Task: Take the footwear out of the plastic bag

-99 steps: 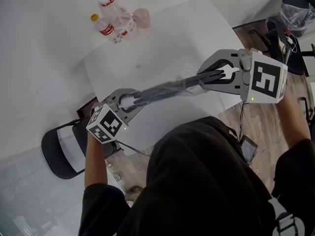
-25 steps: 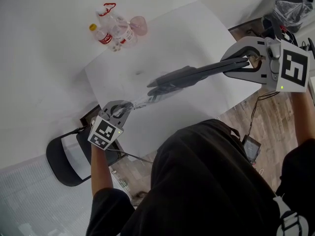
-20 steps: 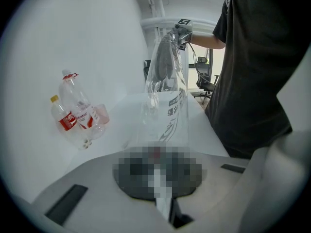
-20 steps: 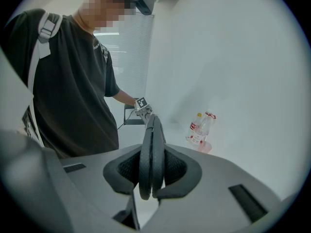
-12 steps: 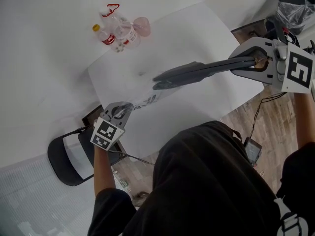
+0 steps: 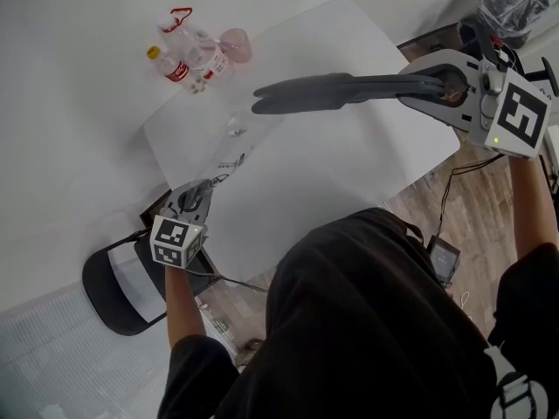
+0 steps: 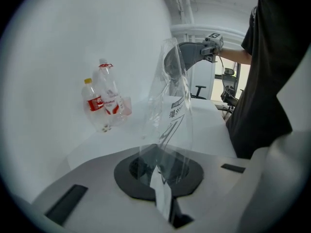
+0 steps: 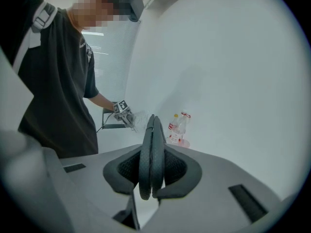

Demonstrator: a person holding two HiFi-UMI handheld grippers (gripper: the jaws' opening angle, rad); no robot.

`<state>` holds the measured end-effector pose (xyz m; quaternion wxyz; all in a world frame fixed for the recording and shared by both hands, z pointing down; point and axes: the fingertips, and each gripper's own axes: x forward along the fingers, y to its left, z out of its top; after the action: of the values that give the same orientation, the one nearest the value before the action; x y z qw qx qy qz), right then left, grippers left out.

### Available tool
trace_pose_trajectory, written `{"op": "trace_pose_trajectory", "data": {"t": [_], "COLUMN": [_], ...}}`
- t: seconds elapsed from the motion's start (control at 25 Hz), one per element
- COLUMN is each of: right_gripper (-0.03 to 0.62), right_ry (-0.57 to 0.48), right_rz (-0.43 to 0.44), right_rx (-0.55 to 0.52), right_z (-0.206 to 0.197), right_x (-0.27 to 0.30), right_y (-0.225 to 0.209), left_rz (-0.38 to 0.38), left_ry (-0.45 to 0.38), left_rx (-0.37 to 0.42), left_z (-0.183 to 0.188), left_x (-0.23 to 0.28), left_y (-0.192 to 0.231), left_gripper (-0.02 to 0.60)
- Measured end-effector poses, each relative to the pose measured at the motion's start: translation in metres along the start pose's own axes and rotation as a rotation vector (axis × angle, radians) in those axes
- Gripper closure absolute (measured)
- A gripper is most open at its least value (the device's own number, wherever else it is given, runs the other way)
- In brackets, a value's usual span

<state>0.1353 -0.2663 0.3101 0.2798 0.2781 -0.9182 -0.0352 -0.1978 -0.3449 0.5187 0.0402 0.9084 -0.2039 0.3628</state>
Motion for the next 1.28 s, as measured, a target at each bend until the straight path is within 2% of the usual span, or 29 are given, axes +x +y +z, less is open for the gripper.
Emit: {"op": "trace_pose_trajectory", "data": {"t": [0.24, 0.48, 0.56, 0.68, 0.8, 0.92, 1.28], "right_gripper": [0.516, 0.516, 0.516, 0.516, 0.517, 0.516, 0.517], "right_ry": [-0.095, -0.262, -0.262, -0.259, -0.230, -0.192, -0.155], "right_rz": [-0.208, -0.447, -0.506, -0.557, -0.585, -0.622, -0.686], "right_rx": [0.056, 0.158, 0.198, 0.243, 0.245, 0.245, 0.370], "right_z": [0.003, 0.026, 0.022, 0.016, 0.008, -0.002, -0.046], "right_x": [0.008, 0.020, 0.025, 0.032, 0.037, 0.038, 0.038], "right_y": [-0.022, -0.037, -0.040, -0.039, -0.035, -0.034, -0.022], "left_rz": [0.166, 0.358, 0.366, 0.380, 0.414, 0.397, 0.372], "left_ry": [-0.101, -0.209, -0.236, -0.232, -0.243, -0.261, -0.193], "left_rx": [-0.122, -0.159, -0.180, -0.214, -0.298, -0.379, -0.418], "left_z": [0.029, 0.088, 0.101, 0.107, 0.108, 0.105, 0.080], "left_x": [-0.014, -0.028, -0.022, -0.010, -0.007, 0.000, 0.022], "left_y": [0.026, 0.022, 0.009, -0.004, -0.005, -0.011, -0.043], "left_gripper": [0.558, 0.558, 0.558, 0.558, 0.558, 0.558, 0.558]}}
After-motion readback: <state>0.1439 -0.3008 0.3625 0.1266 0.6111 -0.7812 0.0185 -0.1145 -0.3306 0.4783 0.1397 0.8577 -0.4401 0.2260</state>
